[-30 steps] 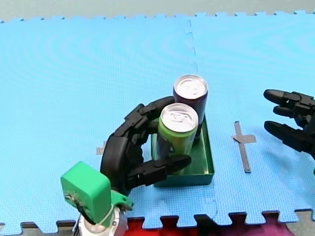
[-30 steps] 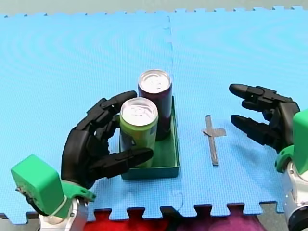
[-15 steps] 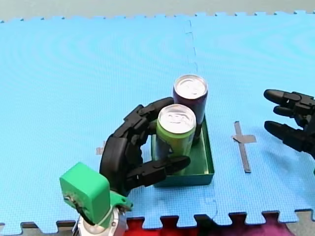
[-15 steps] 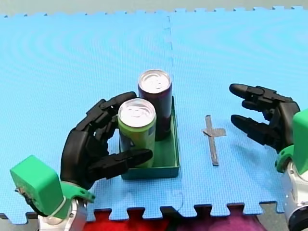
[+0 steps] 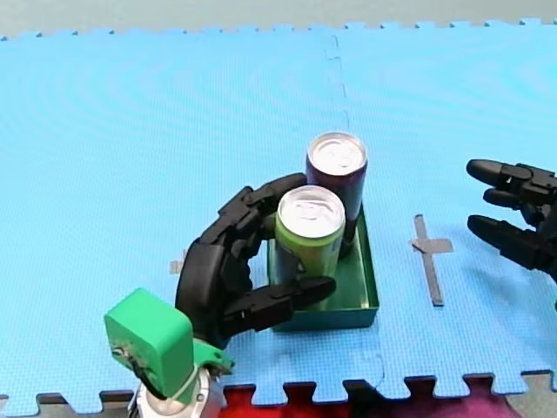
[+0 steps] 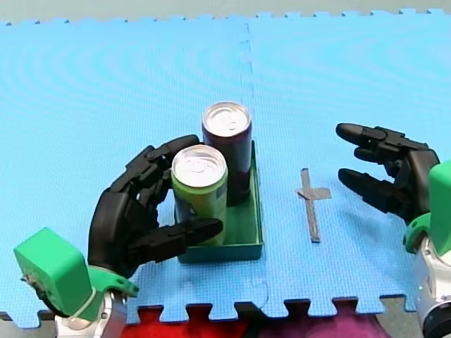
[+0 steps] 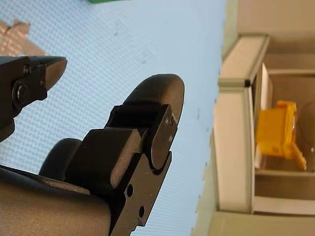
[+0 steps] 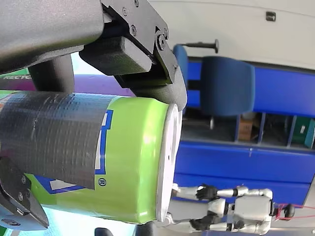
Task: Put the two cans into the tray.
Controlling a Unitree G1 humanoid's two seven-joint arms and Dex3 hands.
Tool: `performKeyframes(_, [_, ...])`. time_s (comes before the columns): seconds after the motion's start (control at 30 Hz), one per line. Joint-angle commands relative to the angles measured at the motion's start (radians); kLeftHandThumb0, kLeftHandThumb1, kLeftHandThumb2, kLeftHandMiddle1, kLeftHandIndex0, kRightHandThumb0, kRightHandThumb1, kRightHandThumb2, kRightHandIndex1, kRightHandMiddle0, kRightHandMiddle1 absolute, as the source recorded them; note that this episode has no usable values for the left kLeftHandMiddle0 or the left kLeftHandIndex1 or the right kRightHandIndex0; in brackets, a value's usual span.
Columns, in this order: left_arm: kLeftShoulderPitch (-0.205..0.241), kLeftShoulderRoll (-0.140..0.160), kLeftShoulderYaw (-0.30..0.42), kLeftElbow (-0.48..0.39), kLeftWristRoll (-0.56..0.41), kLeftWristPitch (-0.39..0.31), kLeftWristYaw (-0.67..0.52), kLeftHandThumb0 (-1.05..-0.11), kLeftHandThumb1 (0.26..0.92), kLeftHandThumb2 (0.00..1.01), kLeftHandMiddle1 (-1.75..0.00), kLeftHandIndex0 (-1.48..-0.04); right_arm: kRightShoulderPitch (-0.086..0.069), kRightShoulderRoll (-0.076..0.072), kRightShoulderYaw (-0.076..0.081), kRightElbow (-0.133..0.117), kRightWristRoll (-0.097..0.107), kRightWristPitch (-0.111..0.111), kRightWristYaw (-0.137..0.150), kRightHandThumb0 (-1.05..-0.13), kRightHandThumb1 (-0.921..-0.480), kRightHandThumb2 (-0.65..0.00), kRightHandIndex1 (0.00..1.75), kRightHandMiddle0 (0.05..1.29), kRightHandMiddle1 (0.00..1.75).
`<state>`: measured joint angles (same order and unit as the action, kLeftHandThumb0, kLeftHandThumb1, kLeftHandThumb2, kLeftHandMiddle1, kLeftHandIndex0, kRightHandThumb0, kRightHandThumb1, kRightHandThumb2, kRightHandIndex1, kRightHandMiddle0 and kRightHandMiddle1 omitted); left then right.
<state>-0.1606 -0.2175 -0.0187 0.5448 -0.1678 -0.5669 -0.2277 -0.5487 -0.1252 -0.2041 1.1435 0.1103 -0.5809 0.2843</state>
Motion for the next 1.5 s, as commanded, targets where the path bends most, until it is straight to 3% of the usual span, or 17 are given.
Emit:
performKeyframes(0.0, [-0.008, -0.002, 0.005, 0.007, -0.005, -0.012, -0.004, -0.255, 0.817, 0.00, -1.75, -0.54, -0.001, -0.004, -0.002, 0.001, 0.002, -0.006, -0.002, -0.600, -0.840, 0.000, 1.41, 1.08, 0.00])
performKeyframes(0.43, [-0.022, 0.016, 0.002, 0.008, 0.035, -0.025, 0.003, -0.259, 0.816, 0.00, -1.75, -0.54, -0.007, -0.004, 0.000, 0.008, -0.002, -0.009, -0.008, -0.611, -0.840, 0.000, 1.40, 1.08, 0.00])
performKeyframes(0.57, [-0.040, 0.037, 0.005, 0.023, 0.032, -0.025, -0.019, -0.300, 0.805, 0.00, -1.75, -0.38, -0.010, -0.002, -0.001, 0.011, 0.000, -0.012, -0.007, -0.608, -0.839, 0.000, 1.40, 1.09, 0.00])
performKeyframes(0.63, [-0.042, 0.047, 0.004, 0.023, 0.033, -0.014, -0.027, -0.341, 0.782, 0.00, -1.75, -0.38, -0.012, -0.001, -0.003, 0.013, 0.003, -0.013, -0.004, -0.606, -0.838, 0.000, 1.40, 1.09, 0.00])
performKeyframes(0.77, [-0.038, 0.060, 0.001, 0.016, 0.037, 0.006, -0.033, -0.396, 0.705, 0.00, -1.52, -0.52, -0.014, 0.001, -0.005, 0.014, 0.005, -0.016, 0.000, -0.601, -0.837, 0.000, 1.39, 1.09, 0.00])
performKeyframes(0.93, [-0.036, 0.070, -0.005, 0.011, 0.047, 0.019, -0.033, -0.444, 0.683, 0.00, -1.19, -0.57, -0.013, 0.003, -0.005, 0.009, 0.006, -0.016, 0.000, -0.598, -0.837, 0.000, 1.38, 1.09, 0.00])
performKeyframes(1.03, [-0.036, 0.077, -0.010, 0.005, 0.042, 0.036, -0.046, -0.485, 0.675, 0.00, -0.80, -0.67, -0.013, 0.004, -0.006, 0.008, 0.007, -0.014, -0.001, -0.597, -0.835, 0.000, 1.38, 1.09, 0.00])
performKeyframes(1.1, [-0.034, 0.083, -0.013, 0.000, 0.036, 0.047, -0.061, -0.628, 0.691, 0.00, -0.38, -0.69, -0.013, 0.004, -0.006, 0.007, 0.007, -0.013, -0.002, -0.596, -0.834, 0.000, 1.38, 1.09, 0.00])
performKeyframes(1.17, [-0.031, 0.091, -0.016, -0.005, 0.031, 0.055, -0.080, -0.715, 0.705, 0.00, -0.20, -0.62, -0.012, 0.004, -0.006, 0.005, 0.008, -0.013, -0.001, -0.596, -0.833, 0.000, 1.37, 1.09, 0.00])
performKeyframes(1.3, [-0.021, 0.118, -0.028, -0.021, 0.035, 0.081, -0.115, -0.787, 0.688, 0.00, -0.04, -0.44, -0.011, 0.004, -0.008, 0.002, 0.011, -0.011, 0.002, -0.595, -0.831, 0.000, 1.37, 1.09, 0.00])
performKeyframes(1.47, [-0.014, 0.157, -0.051, -0.057, 0.055, 0.126, -0.147, -0.834, 0.667, 0.00, 0.00, -0.34, -0.009, 0.002, -0.008, -0.002, 0.011, -0.011, 0.002, -0.593, -0.830, 0.000, 1.37, 1.09, 0.00])
